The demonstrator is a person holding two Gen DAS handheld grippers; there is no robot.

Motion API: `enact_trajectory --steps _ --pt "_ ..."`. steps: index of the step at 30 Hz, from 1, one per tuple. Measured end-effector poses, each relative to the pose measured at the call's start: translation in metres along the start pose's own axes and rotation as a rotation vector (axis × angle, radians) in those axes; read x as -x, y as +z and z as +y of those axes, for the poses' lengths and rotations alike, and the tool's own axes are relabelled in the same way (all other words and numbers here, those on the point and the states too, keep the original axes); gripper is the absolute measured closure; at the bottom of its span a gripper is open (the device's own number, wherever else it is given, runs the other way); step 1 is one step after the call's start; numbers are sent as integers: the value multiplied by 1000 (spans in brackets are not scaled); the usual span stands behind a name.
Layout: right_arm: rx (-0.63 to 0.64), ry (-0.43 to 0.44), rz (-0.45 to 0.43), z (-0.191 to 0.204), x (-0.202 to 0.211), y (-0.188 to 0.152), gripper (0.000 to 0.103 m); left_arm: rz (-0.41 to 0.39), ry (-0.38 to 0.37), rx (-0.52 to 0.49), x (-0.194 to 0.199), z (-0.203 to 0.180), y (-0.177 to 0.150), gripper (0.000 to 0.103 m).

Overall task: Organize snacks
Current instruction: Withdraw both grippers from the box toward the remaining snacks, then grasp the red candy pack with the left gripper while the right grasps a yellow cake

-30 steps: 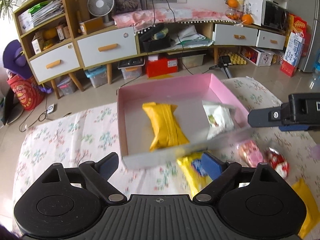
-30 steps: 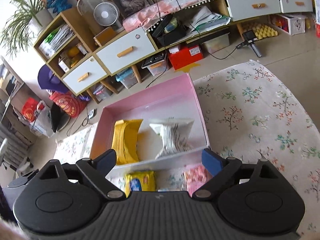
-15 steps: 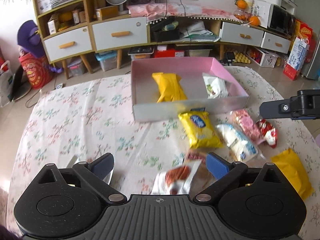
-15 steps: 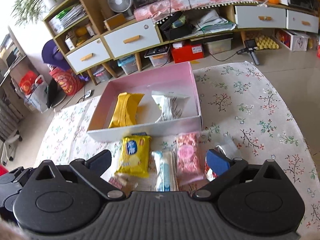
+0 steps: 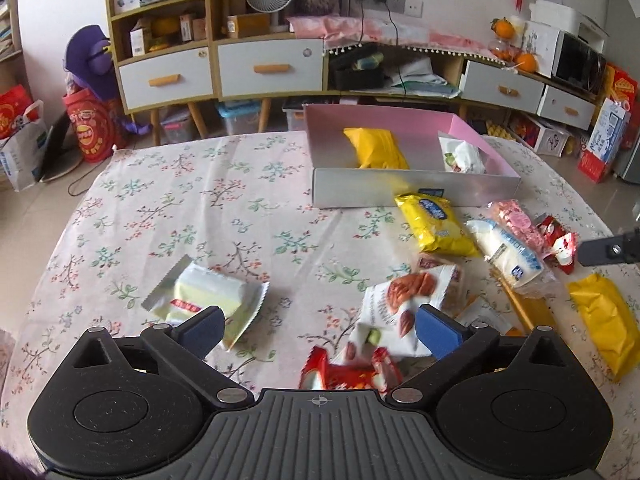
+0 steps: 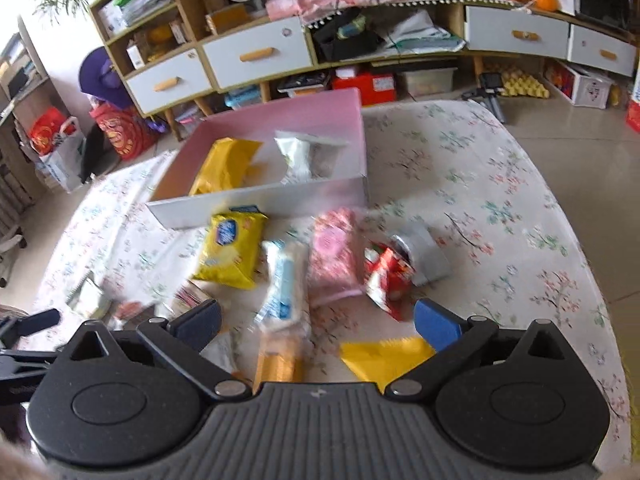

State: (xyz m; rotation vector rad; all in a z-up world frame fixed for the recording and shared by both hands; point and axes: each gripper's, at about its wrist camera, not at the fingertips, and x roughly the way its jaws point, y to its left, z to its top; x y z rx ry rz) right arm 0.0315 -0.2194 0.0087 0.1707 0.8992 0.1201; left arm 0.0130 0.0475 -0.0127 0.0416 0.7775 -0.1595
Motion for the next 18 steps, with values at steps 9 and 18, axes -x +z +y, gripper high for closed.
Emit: enact_trajectory --steps 9,18 --pt "71 -75 39 -12 2 -21 0 -20 -111 -71 1 0 -26 1" --pt "53 -138 176 -28 -14 -37 0 68 -123 -171 -16 -11 -42 1"
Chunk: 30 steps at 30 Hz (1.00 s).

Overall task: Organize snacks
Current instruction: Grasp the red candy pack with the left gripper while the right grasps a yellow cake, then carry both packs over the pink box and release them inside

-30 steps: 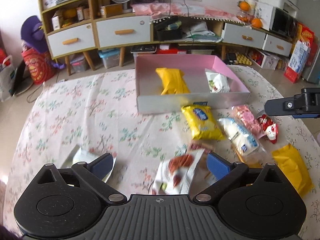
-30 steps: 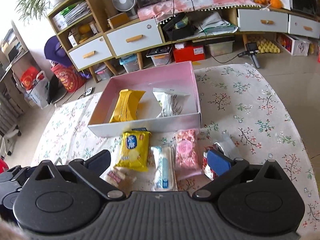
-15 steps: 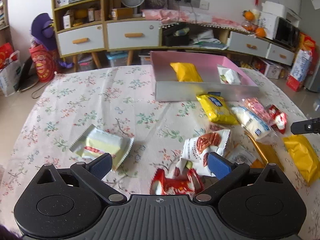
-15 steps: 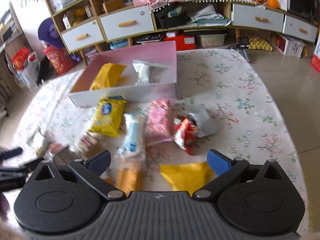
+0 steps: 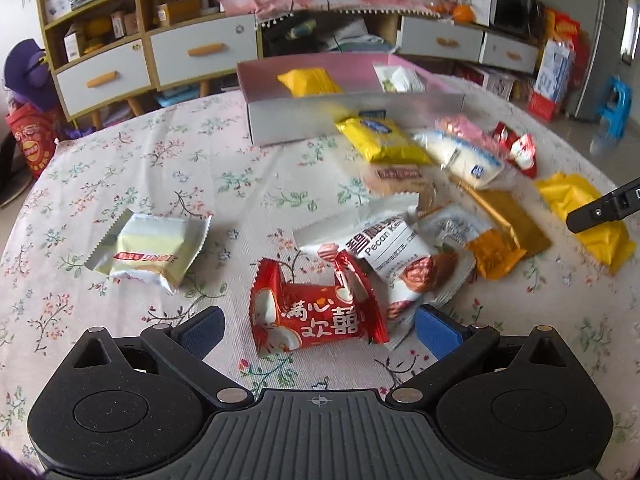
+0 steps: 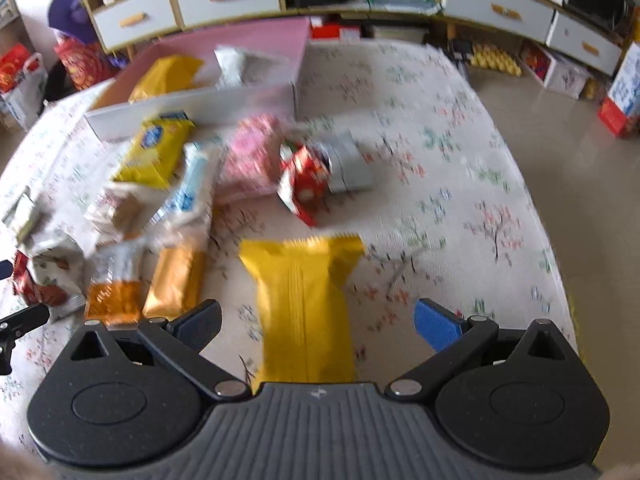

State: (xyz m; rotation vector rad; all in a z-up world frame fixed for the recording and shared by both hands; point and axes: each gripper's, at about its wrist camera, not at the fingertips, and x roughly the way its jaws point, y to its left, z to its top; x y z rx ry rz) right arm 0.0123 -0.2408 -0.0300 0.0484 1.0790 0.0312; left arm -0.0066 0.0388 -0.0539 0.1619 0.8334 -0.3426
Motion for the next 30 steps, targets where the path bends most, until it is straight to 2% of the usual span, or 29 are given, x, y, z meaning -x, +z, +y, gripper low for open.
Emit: enact_trajectory --steps 5,8,11,13,15,19,21,22,24,30 --pt "2 -6 80 1 -11 -5 1 10 -10 -7 -3 0 -3 3" --pt "34 -24 84 7 -12 -8 1 18 -12 -15 -4 0 -2 5" --pt "41 -16 82 9 -10 -9 4 23 -23 -1 -5 2 -1 11" --pt "44 -10 80 10 -8 -10 7 18 -20 1 -3 3 0 22" --pt "46 -4 78 10 -7 -8 10 17 -18 9 -2 5 0 27" --pt "74 3 62 16 -3 -7 27 13 -8 27 0 10 2 44" --pt "87 10 53 18 -1 -5 43 14 -4 40 1 12 3 50" --pt "93 10 49 20 0 -5 47 14 -8 49 2 13 3 51" --pt "107 10 40 23 2 -5 63 17 -6 56 2 15 3 52" --pt "146 -11 22 32 5 -4 65 23 2 67 4 18 4 58"
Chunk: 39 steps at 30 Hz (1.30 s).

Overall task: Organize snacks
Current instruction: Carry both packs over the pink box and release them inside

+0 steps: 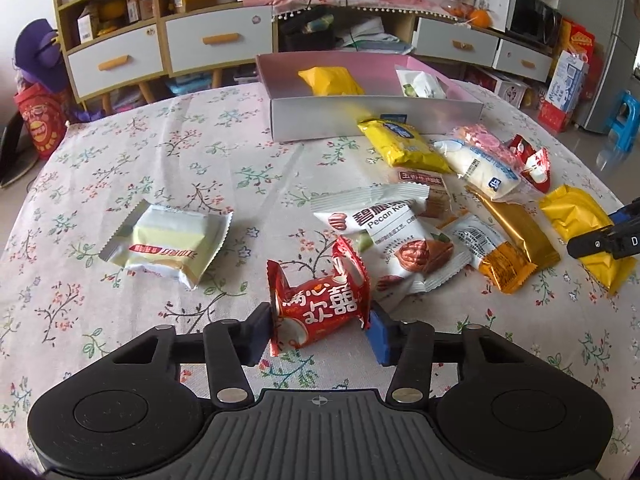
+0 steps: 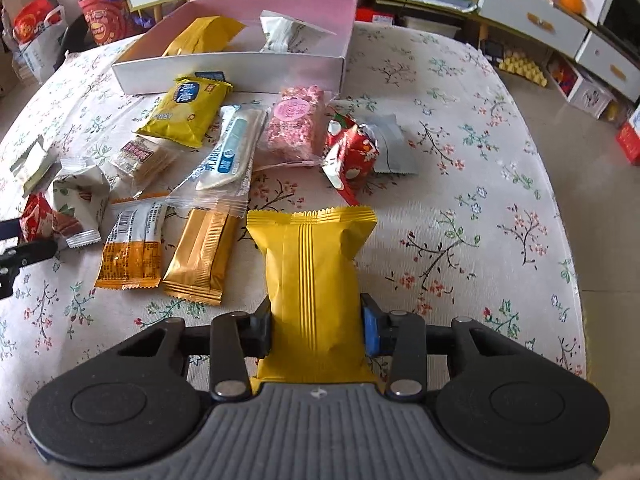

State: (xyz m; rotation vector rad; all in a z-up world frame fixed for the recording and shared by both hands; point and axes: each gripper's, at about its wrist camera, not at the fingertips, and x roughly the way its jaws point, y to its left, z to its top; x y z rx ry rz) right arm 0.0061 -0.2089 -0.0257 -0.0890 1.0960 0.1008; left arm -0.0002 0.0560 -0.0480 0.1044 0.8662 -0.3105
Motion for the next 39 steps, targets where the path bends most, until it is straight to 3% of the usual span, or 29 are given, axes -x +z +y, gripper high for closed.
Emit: enact_trajectory --steps 17,39 --pt "-56 51 -63 2 12 17 66 -24 1 57 12 16 5 64" --pt "-203 275 -215 6 43 57 66 -115 -6 92 23 -1 44 64"
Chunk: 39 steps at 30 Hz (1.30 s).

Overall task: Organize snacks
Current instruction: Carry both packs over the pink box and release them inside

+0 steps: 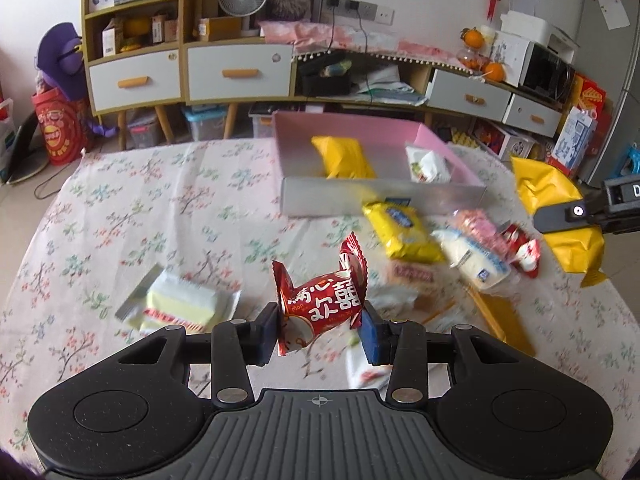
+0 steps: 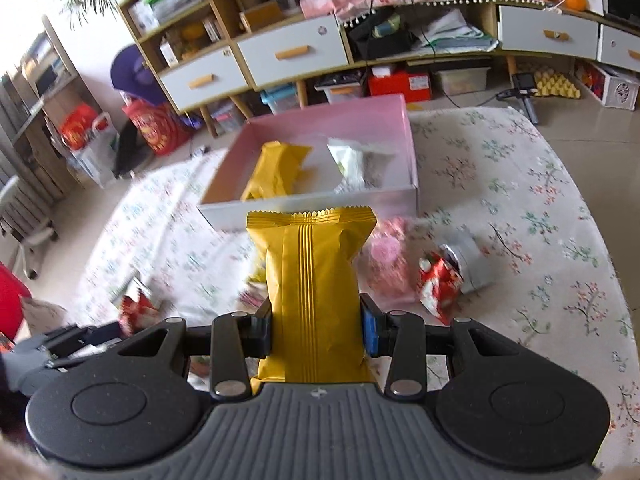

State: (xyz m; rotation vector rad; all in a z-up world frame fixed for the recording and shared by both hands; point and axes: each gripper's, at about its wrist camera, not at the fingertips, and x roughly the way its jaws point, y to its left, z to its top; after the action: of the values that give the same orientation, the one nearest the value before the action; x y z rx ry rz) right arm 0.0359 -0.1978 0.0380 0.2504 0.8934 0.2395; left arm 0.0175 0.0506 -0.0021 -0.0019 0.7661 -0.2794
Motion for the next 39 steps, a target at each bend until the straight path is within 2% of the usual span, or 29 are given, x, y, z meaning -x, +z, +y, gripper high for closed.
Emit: enact_trajectory --steps 6,12,18,22,30,39 --pt "-39 19 -30 0 -3 13 66 -32 -5 0 -4 -15 22 64" --pt "-58 4 -56 -1 -15 27 66 -27 -23 -21 -24 -33 54 64" --pt "-84 -17 -85 -4 -34 49 66 -12 -25 -123 -60 -59 87 64" --pt "-51 -47 -104 -8 -46 64 66 -8 -33 -152 -79 -68 103 64" --pt "-78 -40 -124 -28 -68 85 66 31 -37 -145 -119 -69 120 64" --pt "-81 -13 -126 -34 -106 107 66 77 -26 -151 -167 -75 129 64"
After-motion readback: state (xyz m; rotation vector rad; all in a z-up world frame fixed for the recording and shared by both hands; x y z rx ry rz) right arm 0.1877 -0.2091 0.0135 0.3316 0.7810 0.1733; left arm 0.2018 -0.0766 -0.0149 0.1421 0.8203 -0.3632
